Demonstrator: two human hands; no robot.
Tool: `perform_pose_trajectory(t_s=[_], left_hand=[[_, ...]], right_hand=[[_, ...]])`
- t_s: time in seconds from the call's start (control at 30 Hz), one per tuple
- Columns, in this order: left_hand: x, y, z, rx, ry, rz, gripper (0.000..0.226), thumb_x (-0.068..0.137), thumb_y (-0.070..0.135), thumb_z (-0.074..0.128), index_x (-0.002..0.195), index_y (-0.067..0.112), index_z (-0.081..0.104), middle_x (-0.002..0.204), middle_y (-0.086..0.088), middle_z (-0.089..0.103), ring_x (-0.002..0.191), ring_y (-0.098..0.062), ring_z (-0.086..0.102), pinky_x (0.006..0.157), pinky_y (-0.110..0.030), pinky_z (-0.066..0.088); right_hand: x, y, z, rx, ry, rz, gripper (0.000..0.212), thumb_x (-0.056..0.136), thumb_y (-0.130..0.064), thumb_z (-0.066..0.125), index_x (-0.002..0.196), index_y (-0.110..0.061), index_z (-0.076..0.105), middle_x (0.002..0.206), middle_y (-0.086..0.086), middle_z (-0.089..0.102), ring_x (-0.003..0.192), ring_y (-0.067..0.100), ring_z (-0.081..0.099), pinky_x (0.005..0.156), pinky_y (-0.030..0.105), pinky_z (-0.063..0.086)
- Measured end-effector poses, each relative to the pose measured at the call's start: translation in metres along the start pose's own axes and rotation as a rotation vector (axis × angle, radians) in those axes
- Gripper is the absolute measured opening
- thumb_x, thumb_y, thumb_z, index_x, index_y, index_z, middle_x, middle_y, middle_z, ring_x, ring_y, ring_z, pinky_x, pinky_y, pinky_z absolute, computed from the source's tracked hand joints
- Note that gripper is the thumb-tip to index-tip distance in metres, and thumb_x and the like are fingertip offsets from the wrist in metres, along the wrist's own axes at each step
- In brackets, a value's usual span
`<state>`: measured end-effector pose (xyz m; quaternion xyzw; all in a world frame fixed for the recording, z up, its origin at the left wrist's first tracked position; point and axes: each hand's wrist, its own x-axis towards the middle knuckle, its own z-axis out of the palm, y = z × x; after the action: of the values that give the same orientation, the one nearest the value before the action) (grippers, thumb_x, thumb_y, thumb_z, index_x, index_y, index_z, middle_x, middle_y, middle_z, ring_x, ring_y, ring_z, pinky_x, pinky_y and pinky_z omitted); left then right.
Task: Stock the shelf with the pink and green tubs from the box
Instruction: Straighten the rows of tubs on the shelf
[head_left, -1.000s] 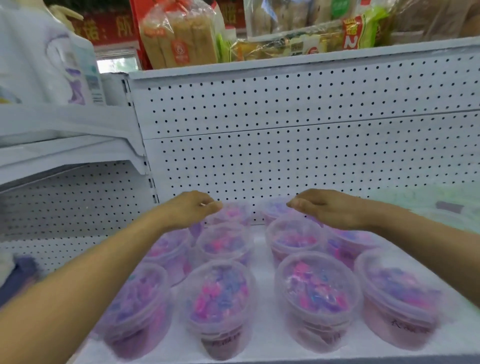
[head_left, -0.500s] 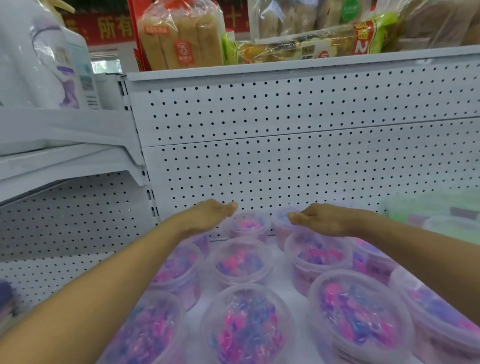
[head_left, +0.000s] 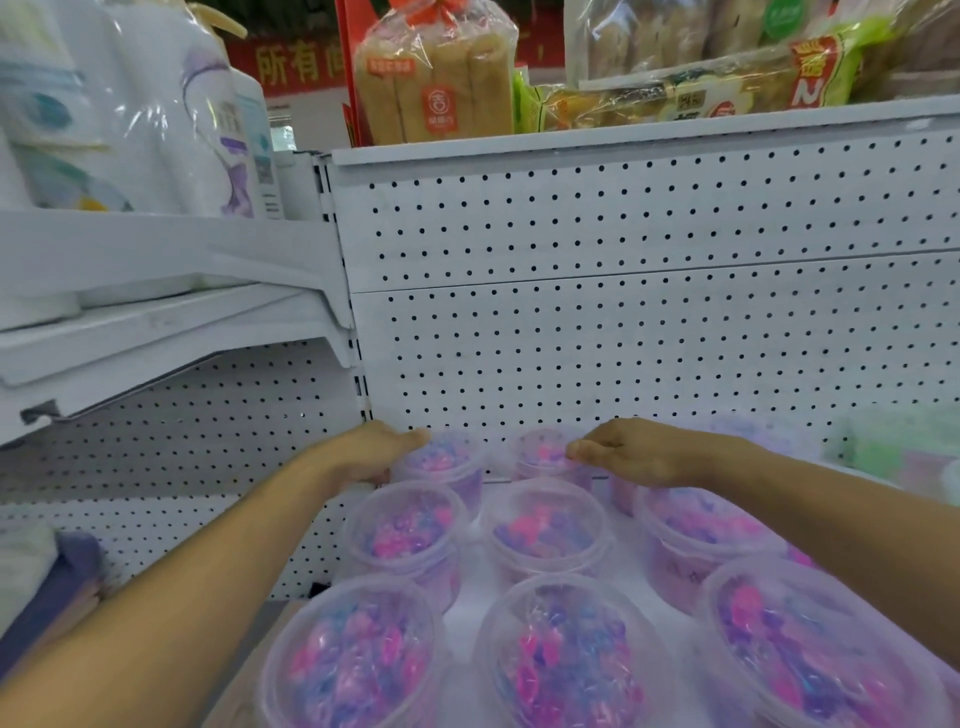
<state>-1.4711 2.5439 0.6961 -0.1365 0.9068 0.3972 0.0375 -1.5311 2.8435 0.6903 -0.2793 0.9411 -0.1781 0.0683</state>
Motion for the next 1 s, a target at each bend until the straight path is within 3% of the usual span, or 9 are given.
perform_pose_trajectory(t_s=[0.07,0.2,0.33,0.47,0.57,0.63,0.73,0.8,1.0], left_hand=[[0.001,0.005,0.003,-0.005,-0.021,-0.041,0.067,0.091,0.06,0.046,0.133,0.008,0.05,0.134,-0.007,0.052,0.111,-0.021,0.059,0.108,-0.041,0.039],[-0.001,0.011,0.007,0.038,-0.037,-0.07,0.08,0.088,0.066,0.042,0.145,0.01,0.035,0.147,-0.011,0.043,0.122,-0.023,0.053,0.111,-0.042,0.034],[-0.016,0.008,0.005,0.049,0.009,0.022,0.064,0.092,0.06,0.043,0.14,0.017,0.045,0.148,-0.004,0.041,0.126,-0.024,0.049,0.105,-0.037,0.036],[-0.05,-0.003,0.012,0.226,0.177,0.318,0.045,0.09,0.053,0.052,0.129,0.031,0.054,0.14,0.009,0.046,0.123,-0.015,0.047,0.097,-0.029,0.038],[-0.075,-0.002,0.021,0.425,0.126,0.507,0.033,0.087,0.045,0.061,0.12,0.039,0.06,0.128,0.018,0.053,0.124,-0.011,0.044,0.095,-0.024,0.037],[-0.076,0.001,0.026,0.611,0.089,0.574,0.036,0.084,0.045,0.065,0.12,0.043,0.06,0.129,0.017,0.055,0.13,-0.008,0.033,0.103,-0.027,0.028],[-0.07,0.009,0.034,0.676,0.011,0.546,0.043,0.079,0.053,0.067,0.12,0.046,0.06,0.13,0.014,0.054,0.131,-0.01,0.035,0.102,-0.024,0.024],[-0.069,0.014,0.041,0.636,-0.006,0.55,0.044,0.077,0.051,0.071,0.119,0.041,0.064,0.121,0.018,0.056,0.123,-0.007,0.045,0.095,-0.02,0.028],[-0.066,0.031,0.065,0.604,0.011,0.576,0.045,0.073,0.055,0.072,0.113,0.036,0.067,0.117,0.013,0.066,0.105,-0.007,0.058,0.095,-0.028,0.043]], right_hand=[[-0.001,-0.001,0.0,-0.013,0.0,-0.002,0.063,0.095,-0.057,0.033,0.106,-0.001,0.059,0.106,0.01,0.066,0.09,0.022,0.059,0.079,0.029,0.044],[0.001,0.004,0.002,-0.023,-0.001,-0.013,0.061,0.094,-0.058,0.034,0.113,-0.007,0.061,0.121,0.012,0.062,0.108,0.023,0.059,0.097,0.037,0.044],[-0.006,-0.001,0.0,-0.035,-0.028,-0.013,0.043,0.095,-0.055,0.038,0.108,-0.023,0.064,0.118,-0.006,0.06,0.113,0.018,0.055,0.099,0.032,0.04],[-0.028,-0.006,-0.014,-0.048,0.083,-0.068,0.04,0.095,-0.047,0.045,0.131,-0.033,0.053,0.139,-0.013,0.044,0.127,0.01,0.044,0.108,0.032,0.032],[-0.054,-0.004,-0.034,-0.138,0.132,0.005,0.023,0.089,-0.045,0.056,0.106,-0.036,0.067,0.115,-0.015,0.064,0.098,0.006,0.058,0.093,0.034,0.047],[-0.074,-0.003,-0.046,-0.199,0.096,0.117,0.026,0.081,-0.044,0.062,0.093,-0.024,0.073,0.097,-0.004,0.072,0.079,0.009,0.062,0.083,0.037,0.052],[-0.097,-0.004,-0.049,-0.264,-0.062,0.224,0.034,0.073,-0.047,0.069,0.098,-0.024,0.073,0.099,-0.006,0.071,0.09,0.017,0.064,0.086,0.035,0.05],[-0.105,-0.005,-0.041,-0.306,-0.12,0.257,0.037,0.075,-0.043,0.073,0.111,-0.033,0.07,0.099,-0.019,0.063,0.091,0.006,0.056,0.081,0.025,0.041],[-0.108,0.008,-0.031,-0.241,-0.043,0.207,0.037,0.076,-0.039,0.075,0.113,-0.036,0.068,0.081,-0.027,0.052,0.087,0.001,0.051,0.08,0.023,0.035]])
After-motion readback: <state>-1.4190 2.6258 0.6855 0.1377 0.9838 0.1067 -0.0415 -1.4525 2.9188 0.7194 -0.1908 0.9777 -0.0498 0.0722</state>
